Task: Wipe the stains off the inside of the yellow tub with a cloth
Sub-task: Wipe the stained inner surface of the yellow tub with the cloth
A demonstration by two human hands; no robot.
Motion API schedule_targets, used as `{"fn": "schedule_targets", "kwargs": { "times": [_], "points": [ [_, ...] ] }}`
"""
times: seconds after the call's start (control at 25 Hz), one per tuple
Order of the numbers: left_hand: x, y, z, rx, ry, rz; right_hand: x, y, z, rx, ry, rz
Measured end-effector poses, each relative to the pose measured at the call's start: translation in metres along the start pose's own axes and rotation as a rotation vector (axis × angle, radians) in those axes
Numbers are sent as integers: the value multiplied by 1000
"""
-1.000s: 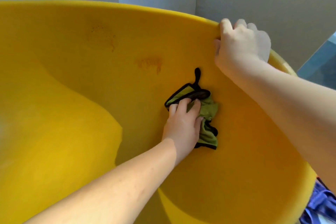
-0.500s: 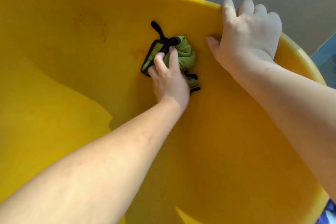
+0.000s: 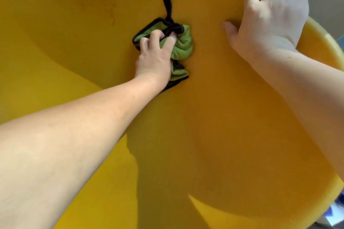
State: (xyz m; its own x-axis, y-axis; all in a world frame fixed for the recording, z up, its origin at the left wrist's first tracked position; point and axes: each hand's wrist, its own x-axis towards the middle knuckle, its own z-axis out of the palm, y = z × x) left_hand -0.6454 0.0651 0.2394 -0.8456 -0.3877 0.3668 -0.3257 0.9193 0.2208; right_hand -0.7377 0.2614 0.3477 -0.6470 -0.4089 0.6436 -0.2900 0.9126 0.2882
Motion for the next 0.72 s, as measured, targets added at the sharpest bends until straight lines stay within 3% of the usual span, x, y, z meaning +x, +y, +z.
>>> {"fn": "schedule_targets", "kwargs": {
  "times": [0.08,0.2,0.24,0.28,0.32,0.4,0.48,0.6,0.72],
  "points": [
    [-11,23,9,13,-29,153,0,-2,1,-7,5,12],
    [9,14,-2,217,-60,771,4,-6,0,-45,-1,47],
    [25,-7,-11,334,-77,884,5,-7,0,-54,-22,48],
    [38,-28,-19,428,-35,862,5,-8,-1,-55,-49,36],
    [43,-47,-25,470,24,730,4,-11,-3,-49,-70,10],
    [27,-65,-19,350,79,315,-6,-26,-9,-36,-103,-73],
    [-5,-57,-6,310,-53,123,-14,-53,-8,-4,-160,-206],
    [-25,-58,-4,404,-318,497,-5,-96,-5,106,-195,-409],
    [5,-85,-27,595,-305,740,36,-124,-3,200,-105,-382]
  ]
}}
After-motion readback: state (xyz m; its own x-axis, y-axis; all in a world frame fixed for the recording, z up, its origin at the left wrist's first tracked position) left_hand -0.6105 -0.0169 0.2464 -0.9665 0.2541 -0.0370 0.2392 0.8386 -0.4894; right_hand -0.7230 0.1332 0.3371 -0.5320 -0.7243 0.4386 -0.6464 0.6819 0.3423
